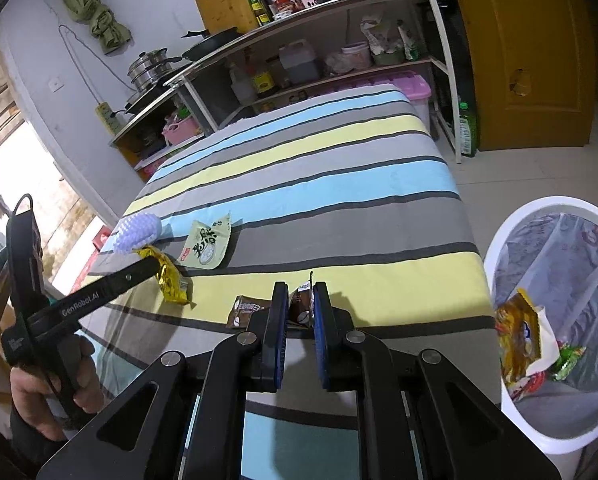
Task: Collect trash
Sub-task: 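Grasp the brown candy wrapper with the right tool while the left tool reaches the yellow ice-pop wrapper, then grasp the yellow ice-pop wrapper with the left tool and lift it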
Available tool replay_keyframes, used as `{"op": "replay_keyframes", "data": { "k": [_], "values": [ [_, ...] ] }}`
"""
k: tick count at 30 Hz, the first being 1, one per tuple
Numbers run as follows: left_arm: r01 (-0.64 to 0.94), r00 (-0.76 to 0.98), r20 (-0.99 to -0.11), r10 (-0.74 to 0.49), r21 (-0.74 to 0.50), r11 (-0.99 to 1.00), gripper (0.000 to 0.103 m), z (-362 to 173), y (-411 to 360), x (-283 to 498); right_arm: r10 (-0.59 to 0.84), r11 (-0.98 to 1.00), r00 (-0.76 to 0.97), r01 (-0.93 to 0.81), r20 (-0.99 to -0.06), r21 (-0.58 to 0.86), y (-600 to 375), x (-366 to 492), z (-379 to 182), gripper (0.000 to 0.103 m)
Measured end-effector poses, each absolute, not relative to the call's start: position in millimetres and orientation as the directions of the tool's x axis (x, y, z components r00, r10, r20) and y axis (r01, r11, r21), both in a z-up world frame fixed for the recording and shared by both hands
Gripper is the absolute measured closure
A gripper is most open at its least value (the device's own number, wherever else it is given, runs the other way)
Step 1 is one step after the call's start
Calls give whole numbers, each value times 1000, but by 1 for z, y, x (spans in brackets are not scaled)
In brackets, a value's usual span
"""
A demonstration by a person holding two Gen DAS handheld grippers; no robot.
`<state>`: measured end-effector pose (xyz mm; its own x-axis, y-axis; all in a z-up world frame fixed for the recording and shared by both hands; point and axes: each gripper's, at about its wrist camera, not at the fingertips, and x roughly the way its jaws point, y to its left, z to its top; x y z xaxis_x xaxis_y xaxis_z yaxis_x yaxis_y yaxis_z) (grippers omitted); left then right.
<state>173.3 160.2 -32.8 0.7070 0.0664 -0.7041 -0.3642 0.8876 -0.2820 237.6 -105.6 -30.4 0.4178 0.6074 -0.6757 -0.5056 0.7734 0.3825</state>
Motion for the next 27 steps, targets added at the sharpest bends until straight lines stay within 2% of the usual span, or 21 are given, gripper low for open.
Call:
{"op": "replay_keyframes", "data": {
  "k": [9,12,13,14,19,27],
  "values": [
    [-381,666,-739,104,-217,899,45,-44,141,198,602,780,428,-497,-674,380,-113,237,-30,90],
    [-379,662,-742,108,-207,902,64,-44,140,199,601,781,431,-494,-673,382,-115,236,-30,90],
    [-373,662,-742,103,-206,905,77,-43,140,200,601,782,430,-493,-673,383,-117,236,-31,90],
    [-363,663,-742,92,-211,908,84,-43,140,200,601,782,430,-492,-674,383,-116,236,-31,90],
    [-325,690,-722,48,-250,912,96,-40,143,194,600,783,432,-490,-673,383,-117,235,-30,90],
    [-239,743,-669,11,-249,939,99,-21,133,171,598,789,456,-479,-659,384,-126,228,-25,92]
  ]
}}
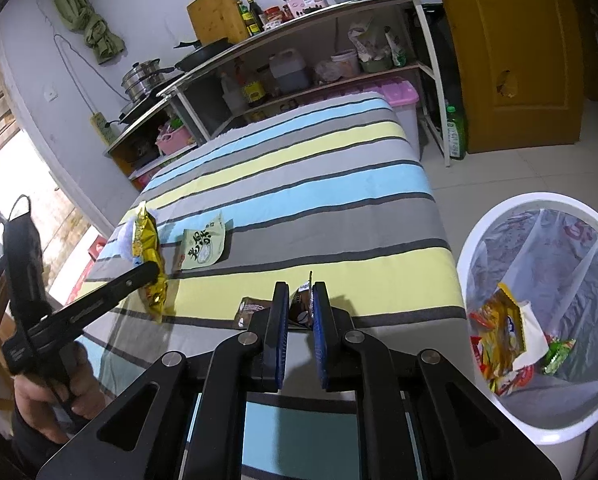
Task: Collect trash
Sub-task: 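Grasp the yellow ice-pop wrapper with the left tool and lift it, then carry the yellow wrapper and brown wrapper over the white bin with both tools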
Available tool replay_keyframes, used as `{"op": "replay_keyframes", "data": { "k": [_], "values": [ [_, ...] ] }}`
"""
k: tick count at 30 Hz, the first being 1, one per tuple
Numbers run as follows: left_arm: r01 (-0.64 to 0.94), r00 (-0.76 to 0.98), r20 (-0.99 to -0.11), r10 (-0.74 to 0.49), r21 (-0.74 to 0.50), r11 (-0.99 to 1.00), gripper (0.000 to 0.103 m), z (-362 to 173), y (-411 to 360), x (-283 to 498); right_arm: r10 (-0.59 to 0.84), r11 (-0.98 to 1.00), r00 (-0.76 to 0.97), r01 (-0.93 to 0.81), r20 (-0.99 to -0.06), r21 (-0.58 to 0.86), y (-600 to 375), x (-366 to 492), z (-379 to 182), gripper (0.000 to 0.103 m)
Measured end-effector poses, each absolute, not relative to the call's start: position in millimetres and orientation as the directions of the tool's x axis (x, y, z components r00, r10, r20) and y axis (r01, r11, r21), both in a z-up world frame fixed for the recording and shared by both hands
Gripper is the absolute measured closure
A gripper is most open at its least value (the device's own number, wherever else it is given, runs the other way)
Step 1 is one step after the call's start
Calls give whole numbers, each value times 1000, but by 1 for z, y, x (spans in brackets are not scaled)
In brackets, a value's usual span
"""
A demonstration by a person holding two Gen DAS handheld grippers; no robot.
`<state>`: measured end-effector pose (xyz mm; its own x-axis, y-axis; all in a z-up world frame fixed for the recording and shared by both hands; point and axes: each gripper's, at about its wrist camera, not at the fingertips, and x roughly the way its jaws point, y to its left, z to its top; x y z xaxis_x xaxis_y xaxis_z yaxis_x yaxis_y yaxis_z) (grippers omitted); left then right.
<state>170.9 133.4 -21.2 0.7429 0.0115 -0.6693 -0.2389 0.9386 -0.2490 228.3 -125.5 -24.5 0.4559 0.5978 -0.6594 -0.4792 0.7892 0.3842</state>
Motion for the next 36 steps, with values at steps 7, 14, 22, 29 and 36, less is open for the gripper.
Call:
{"op": "replay_keyframes", "data": {
  "k": [7,14,22,29,36],
  "values": [
    [-143,779,-626,-38,-237,961,99,-2,112,160,589,800,496,-469,-638,374,-140,220,-13,96],
    [-57,793,-602,-94,-227,972,99,11,86,163,570,817,536,-451,-623,359,-156,214,-4,99],
    [-35,788,-605,-111,-224,974,99,13,80,162,572,811,515,-473,-639,345,-164,219,-11,64],
    [-37,782,-613,-111,-225,974,99,11,81,163,558,797,422,-511,-714,321,-153,229,-41,50],
    [-41,773,-624,-110,-223,974,99,8,80,164,541,786,407,-556,-737,270,-136,223,-48,79]
  ]
}}
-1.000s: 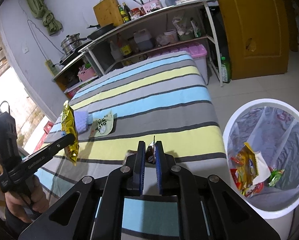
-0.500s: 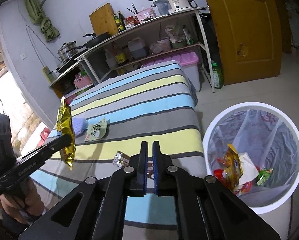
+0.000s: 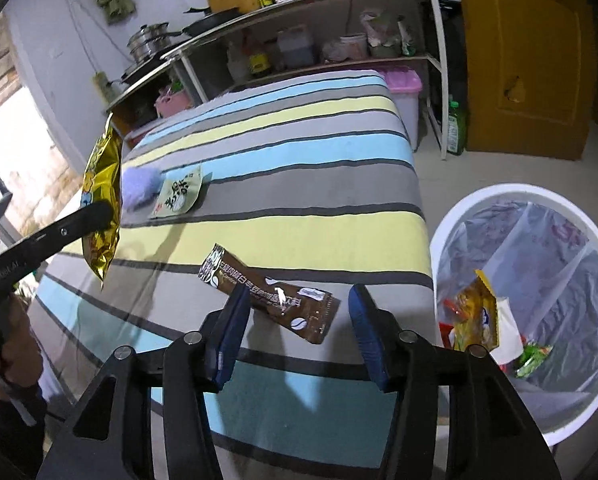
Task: Collect trash
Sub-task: 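Carry the yellow wrapper and brown wrapper over the white bin with both tools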
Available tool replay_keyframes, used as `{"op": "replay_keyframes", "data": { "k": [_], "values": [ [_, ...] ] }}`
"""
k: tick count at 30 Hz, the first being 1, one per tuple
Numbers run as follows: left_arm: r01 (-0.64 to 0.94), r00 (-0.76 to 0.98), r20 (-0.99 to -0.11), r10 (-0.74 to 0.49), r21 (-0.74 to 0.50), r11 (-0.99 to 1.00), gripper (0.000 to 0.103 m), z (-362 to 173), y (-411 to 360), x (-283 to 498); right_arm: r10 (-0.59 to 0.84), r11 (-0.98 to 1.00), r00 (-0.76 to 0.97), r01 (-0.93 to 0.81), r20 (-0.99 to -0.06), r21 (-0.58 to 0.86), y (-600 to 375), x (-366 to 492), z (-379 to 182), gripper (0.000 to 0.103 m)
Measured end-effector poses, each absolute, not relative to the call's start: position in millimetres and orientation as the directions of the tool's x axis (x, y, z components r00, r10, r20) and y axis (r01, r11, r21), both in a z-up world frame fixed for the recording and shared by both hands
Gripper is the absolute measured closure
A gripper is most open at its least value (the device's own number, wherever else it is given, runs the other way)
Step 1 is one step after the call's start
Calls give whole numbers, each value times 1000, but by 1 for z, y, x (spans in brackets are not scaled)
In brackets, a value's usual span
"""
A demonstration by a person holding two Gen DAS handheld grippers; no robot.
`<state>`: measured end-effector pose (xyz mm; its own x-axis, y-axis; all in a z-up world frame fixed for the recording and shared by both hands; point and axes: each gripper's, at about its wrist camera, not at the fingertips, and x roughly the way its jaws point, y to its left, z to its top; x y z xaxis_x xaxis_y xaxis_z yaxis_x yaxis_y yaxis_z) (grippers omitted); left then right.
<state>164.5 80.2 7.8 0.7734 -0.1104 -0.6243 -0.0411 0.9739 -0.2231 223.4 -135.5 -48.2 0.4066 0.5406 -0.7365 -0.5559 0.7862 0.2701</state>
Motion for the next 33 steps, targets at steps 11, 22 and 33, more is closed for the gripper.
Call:
{"op": "replay_keyframes", "data": {
  "k": [11,22,33],
  "values": [
    [-32,768,-629,-118,-222,975,99,7,76,162,536,799,459,-546,-708,252,-144,207,-36,102],
    [30,767,-620,-163,-219,975,99,16,52,170,536,828,559,-494,-632,265,-180,199,1,103],
    [171,750,-605,-268,-215,962,99,30,-8,199,459,888,656,-367,-600,278,-242,201,16,103]
  ]
}}
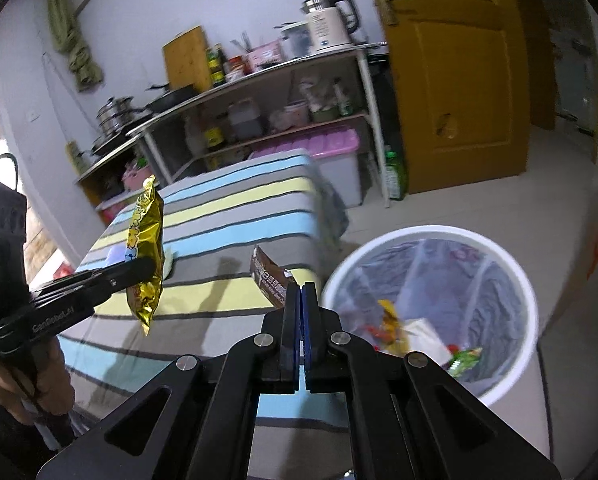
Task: Collect trash
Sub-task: 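Carry the yellow wrapper and brown wrapper over the white bin with both tools, then open both tools over the bin to drop the two wrappers, then move both open tools back over the white foam net and pale packet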
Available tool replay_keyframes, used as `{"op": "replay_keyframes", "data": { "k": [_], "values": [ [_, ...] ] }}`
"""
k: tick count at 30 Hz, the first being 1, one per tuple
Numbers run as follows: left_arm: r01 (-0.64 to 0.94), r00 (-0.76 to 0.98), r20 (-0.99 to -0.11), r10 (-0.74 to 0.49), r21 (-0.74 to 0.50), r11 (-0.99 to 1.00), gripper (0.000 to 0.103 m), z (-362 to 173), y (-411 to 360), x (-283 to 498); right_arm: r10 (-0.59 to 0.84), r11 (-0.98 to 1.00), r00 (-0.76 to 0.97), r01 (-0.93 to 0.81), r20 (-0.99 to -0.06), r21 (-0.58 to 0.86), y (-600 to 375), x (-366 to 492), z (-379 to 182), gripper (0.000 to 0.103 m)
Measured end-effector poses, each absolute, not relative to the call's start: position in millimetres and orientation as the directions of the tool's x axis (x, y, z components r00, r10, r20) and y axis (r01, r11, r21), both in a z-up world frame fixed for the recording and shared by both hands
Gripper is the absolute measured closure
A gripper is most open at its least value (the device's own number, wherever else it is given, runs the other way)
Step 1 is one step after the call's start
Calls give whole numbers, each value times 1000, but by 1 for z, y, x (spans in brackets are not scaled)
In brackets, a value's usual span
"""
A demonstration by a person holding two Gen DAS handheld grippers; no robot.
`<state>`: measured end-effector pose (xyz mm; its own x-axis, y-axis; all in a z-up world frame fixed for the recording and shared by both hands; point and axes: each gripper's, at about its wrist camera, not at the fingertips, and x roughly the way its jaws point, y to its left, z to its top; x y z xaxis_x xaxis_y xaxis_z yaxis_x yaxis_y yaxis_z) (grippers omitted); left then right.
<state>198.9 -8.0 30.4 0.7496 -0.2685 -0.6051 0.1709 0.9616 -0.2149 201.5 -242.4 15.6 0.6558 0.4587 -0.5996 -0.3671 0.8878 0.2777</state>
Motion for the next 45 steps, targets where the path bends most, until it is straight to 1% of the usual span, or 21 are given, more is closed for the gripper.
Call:
{"op": "replay_keyframes", "data": {
  "k": [12,25,28,30,32,34,37,39,41,45],
  "values": [
    [299,693,-616,-375,-228,927,99,25,-80,232,365,929,705,-229,-608,291,-306,205,6,102],
    [341,623,-663,-414,-246,907,99,4,-121,263,343,934,679,-169,-649,316,-333,220,-20,102],
    [336,606,-677,-418,-258,906,95,-3,-125,270,351,929,665,-158,-659,334,-338,225,-28,102],
    [333,598,-686,-415,-258,907,90,-7,-126,272,356,926,654,-150,-667,346,-341,229,-33,102],
    [323,594,-694,-408,-259,910,73,-12,-126,273,348,929,646,-138,-680,344,-341,232,-38,102],
    [311,591,-698,-403,-264,913,69,-14,-124,275,346,929,640,-130,-685,348,-342,234,-42,100],
    [300,590,-703,-397,-266,916,67,-16,-122,276,348,928,637,-129,-688,350,-343,234,-44,93],
    [298,594,-700,-396,-266,917,67,-16,-120,274,348,928,638,-130,-687,349,-342,233,-44,83],
    [297,600,-695,-397,-267,917,67,-13,-118,270,347,929,642,-133,-683,346,-342,232,-42,79],
    [299,620,-677,-396,-263,917,67,-6,-111,262,345,930,656,-144,-671,338,-339,227,-32,78]
  ]
}}
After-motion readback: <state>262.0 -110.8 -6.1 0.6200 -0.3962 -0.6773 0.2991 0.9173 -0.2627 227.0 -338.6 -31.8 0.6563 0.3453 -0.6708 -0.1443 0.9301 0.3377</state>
